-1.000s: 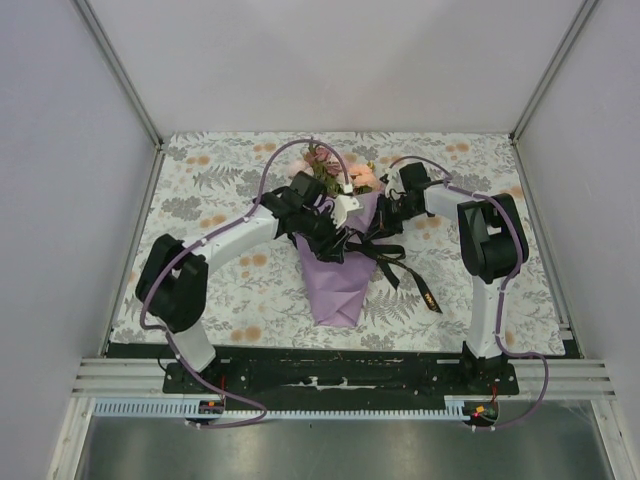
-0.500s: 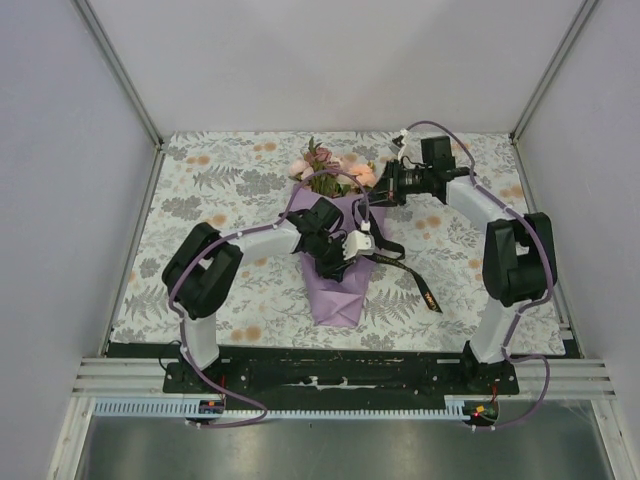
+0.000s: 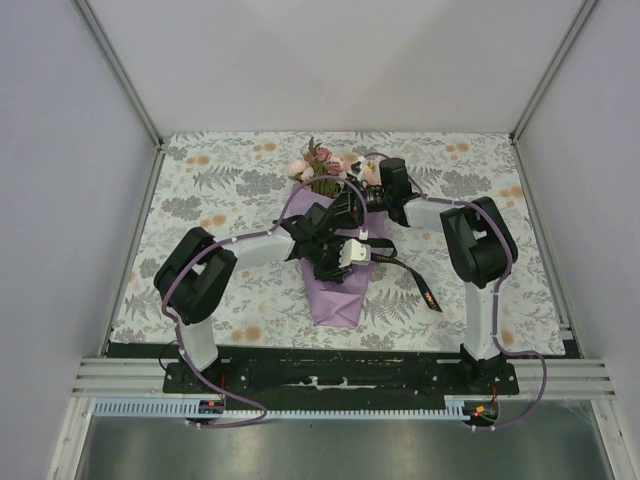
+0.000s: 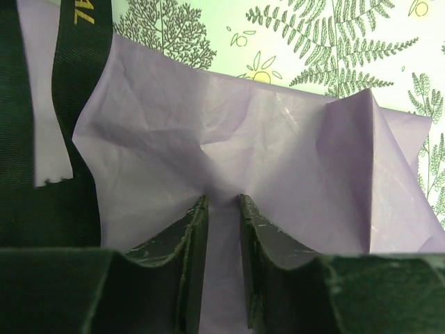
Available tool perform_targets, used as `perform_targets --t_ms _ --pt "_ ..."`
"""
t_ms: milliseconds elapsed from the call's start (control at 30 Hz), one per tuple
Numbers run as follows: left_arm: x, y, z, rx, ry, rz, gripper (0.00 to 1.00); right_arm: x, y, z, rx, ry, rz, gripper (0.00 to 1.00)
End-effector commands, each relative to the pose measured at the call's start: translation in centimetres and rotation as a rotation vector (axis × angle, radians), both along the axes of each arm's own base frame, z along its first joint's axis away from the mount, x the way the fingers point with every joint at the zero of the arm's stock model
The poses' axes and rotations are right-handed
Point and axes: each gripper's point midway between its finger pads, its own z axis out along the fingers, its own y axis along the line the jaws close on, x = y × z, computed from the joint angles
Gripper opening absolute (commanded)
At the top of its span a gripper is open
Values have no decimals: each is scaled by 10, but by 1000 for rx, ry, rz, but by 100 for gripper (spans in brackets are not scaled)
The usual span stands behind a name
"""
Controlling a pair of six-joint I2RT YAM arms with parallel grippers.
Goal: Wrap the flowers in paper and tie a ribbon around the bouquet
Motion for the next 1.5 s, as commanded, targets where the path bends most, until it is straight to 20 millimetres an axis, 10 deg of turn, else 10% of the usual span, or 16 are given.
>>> perform_targets --t_ms 0,133,433,967,1267,1467 --pt "0 -16 30 -114 -60 -53 34 -3 7 -10 11 -41 66 68" --pt "-1 -18 37 -135 -54 -39 35 2 -9 -9 -53 -99 75 79" --pt "-1 -17 30 -126 -46 -31 33 -16 -83 16 -181 -183 -1 68" --pt "3 -20 35 -121 -38 -25 34 32 -111 -92 -492 -102 -102 27" --pt "51 12 157 -300 -102 196 50 30 -129 -128 -646 -40 -99 19" --pt "66 35 119 -137 -176 90 46 28 -129 -131 -646 -17 -100 18"
